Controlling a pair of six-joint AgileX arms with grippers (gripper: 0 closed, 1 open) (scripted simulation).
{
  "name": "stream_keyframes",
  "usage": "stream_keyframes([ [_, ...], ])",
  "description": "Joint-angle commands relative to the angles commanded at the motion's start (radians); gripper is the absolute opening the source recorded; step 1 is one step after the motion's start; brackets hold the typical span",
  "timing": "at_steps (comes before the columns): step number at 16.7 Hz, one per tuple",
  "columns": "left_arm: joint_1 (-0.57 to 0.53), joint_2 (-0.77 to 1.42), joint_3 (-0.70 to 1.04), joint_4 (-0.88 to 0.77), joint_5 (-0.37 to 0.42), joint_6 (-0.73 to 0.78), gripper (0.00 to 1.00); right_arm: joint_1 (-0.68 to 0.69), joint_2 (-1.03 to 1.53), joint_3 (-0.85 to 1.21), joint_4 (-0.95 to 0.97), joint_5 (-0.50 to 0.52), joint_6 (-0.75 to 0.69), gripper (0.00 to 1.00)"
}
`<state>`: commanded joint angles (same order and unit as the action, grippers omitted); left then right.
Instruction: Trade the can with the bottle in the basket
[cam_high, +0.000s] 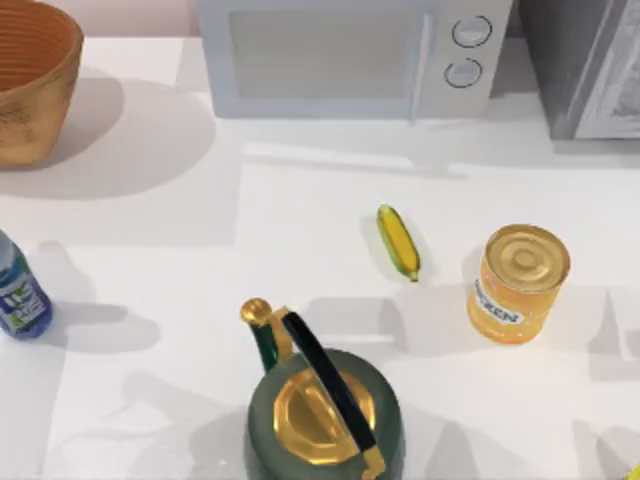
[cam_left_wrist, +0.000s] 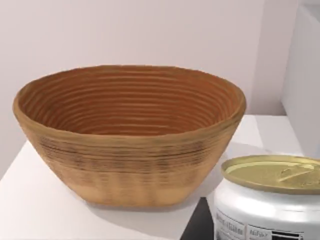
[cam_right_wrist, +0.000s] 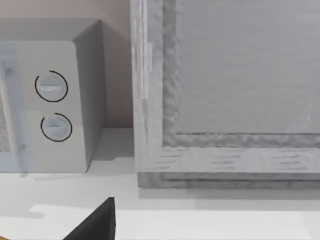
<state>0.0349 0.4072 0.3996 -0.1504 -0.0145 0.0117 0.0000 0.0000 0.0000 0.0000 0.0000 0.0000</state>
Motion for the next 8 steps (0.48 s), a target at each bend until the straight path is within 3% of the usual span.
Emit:
stream_keyframes([
  [4,-0.024,-0.287,-0.281,0.106,0.007,-0.01,0.0,0.0,0.0,0.0,0.0,0.0,0.0,1.0],
  [8,-0.035,-0.404,-0.397,0.149,0.014,-0.012,0.0,0.0,0.0,0.0,0.0,0.0,0.0,1.0],
])
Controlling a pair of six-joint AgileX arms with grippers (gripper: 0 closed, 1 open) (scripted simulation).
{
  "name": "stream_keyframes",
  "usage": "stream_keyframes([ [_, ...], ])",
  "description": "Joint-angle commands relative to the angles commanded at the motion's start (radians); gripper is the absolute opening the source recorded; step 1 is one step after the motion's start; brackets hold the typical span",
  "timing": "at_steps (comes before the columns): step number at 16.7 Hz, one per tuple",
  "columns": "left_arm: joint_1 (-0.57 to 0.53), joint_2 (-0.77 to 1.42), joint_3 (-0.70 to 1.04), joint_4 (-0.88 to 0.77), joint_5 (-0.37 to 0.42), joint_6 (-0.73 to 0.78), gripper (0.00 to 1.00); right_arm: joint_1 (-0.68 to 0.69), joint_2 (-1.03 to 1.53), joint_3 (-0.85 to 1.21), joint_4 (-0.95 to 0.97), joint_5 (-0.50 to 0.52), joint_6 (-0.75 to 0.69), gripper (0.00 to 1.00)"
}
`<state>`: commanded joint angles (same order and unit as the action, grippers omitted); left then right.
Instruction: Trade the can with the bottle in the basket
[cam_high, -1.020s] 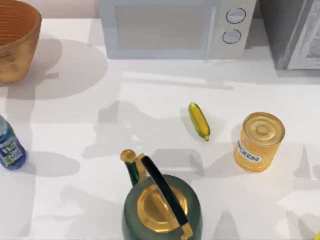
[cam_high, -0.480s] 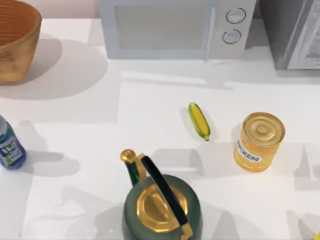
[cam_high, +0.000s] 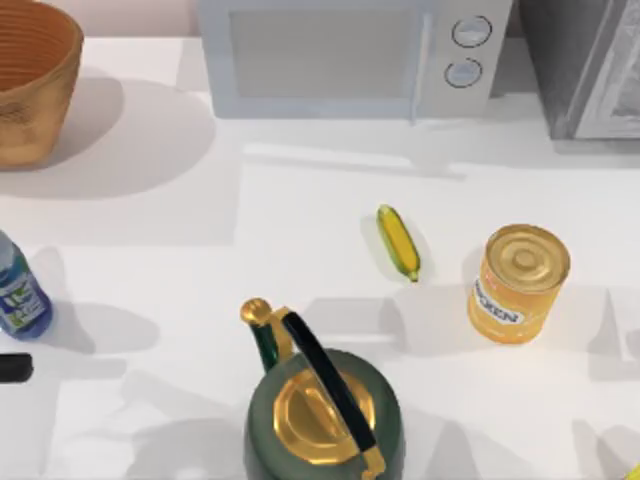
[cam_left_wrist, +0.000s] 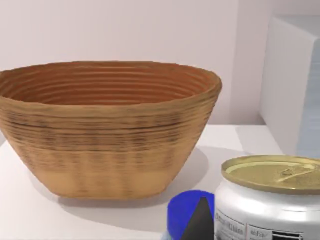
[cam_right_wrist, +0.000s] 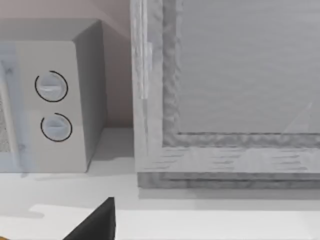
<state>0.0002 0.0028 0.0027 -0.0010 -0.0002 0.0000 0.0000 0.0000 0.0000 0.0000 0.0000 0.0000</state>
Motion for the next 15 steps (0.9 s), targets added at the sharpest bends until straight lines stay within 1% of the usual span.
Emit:
stream_keyframes([
  [6,0.003,0.002,-0.003,-0.001,-0.001,0.002,0.0,0.0,0.0,0.0,0.0,0.0,0.0,1.0],
  [9,-0.004,0.047,0.023,0.029,0.021,0.005,0.0,0.0,0.0,0.0,0.0,0.0,0.0,1.0],
  [12,-0.025,0.169,0.091,0.108,0.083,0.013,0.0,0.0,0.0,0.0,0.0,0.0,0.0,1.0],
  [15,-0.059,0.354,0.191,0.222,0.181,0.024,0.0,0.0,0.0,0.0,0.0,0.0,0.0,1.0],
])
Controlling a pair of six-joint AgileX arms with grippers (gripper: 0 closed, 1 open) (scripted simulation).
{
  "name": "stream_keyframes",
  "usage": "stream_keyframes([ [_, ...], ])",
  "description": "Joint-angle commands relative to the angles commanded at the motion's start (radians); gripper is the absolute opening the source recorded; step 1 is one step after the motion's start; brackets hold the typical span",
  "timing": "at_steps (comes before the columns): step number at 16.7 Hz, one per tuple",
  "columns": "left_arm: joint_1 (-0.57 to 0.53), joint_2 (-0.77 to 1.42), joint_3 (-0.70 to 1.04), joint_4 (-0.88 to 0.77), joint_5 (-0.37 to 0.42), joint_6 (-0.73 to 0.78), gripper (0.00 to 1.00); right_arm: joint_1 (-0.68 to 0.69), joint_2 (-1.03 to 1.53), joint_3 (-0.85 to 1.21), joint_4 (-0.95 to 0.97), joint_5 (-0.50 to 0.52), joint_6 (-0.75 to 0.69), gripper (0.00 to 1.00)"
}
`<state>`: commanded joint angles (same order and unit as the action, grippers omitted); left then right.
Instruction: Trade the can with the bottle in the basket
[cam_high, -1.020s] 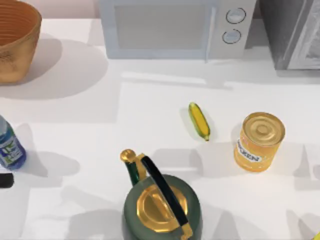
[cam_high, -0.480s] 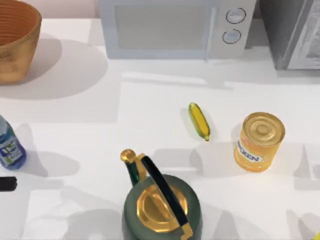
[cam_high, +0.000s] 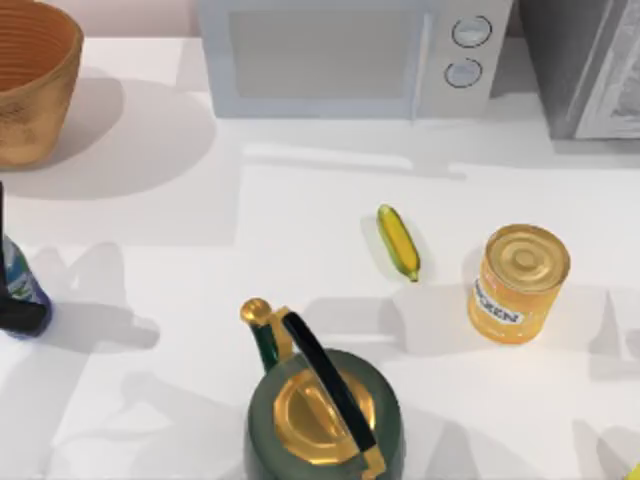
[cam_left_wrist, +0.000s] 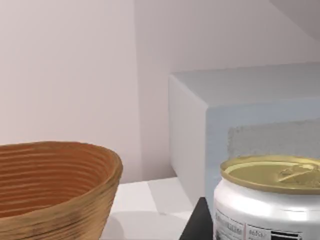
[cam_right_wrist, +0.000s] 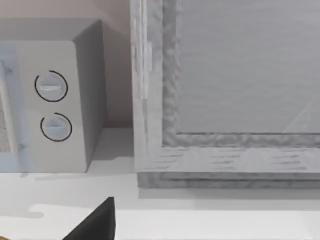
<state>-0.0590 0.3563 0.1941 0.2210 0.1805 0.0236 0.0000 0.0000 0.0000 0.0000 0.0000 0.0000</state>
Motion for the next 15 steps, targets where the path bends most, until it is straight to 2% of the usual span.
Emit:
stream_keyframes([
  [5,-0.07,0.416,0.216,0.242,0.216,0.018,0.0,0.0,0.0,0.0,0.0,0.0,0.0,1.0],
  [15,-0.206,1.427,0.688,0.756,0.709,0.027,0.0,0.0,0.0,0.0,0.0,0.0,0.0,1.0],
])
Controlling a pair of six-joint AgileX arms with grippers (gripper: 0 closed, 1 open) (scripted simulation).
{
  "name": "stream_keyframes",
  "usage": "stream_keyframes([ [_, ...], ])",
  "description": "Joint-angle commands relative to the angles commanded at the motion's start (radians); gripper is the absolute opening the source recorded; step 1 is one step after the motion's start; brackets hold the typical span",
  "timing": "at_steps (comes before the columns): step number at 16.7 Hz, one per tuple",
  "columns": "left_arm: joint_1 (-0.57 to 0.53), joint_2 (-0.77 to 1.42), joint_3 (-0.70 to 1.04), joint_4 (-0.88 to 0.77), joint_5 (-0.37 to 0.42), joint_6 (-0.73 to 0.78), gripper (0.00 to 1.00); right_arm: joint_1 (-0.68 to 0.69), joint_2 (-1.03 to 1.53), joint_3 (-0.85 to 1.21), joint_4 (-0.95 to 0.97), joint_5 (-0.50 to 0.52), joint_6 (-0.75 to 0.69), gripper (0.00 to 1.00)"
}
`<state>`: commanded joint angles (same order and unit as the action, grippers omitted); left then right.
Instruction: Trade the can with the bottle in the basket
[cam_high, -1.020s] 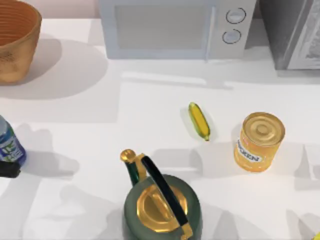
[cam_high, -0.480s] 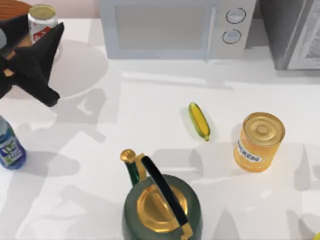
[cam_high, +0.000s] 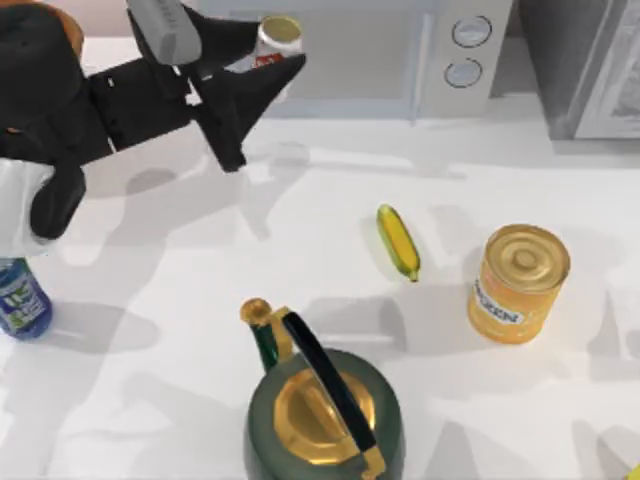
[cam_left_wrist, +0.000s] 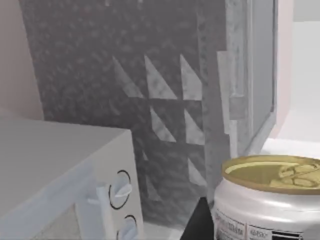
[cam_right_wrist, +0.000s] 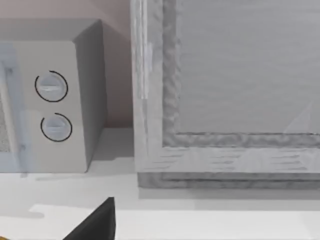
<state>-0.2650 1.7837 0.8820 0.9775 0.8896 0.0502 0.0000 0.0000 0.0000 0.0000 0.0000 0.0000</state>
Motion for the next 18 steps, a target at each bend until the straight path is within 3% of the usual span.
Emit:
stream_keyframes([
  [5,-0.056,0.441,0.189,0.196,0.206,-0.01,0.0,0.0,0.0,0.0,0.0,0.0,0.0,1.0],
  [9,-0.091,0.682,0.294,0.296,0.316,-0.02,0.0,0.0,0.0,0.0,0.0,0.0,0.0,1.0],
  [18,-0.109,0.776,0.341,0.335,0.356,-0.024,0.0,0.0,0.0,0.0,0.0,0.0,0.0,1.0],
])
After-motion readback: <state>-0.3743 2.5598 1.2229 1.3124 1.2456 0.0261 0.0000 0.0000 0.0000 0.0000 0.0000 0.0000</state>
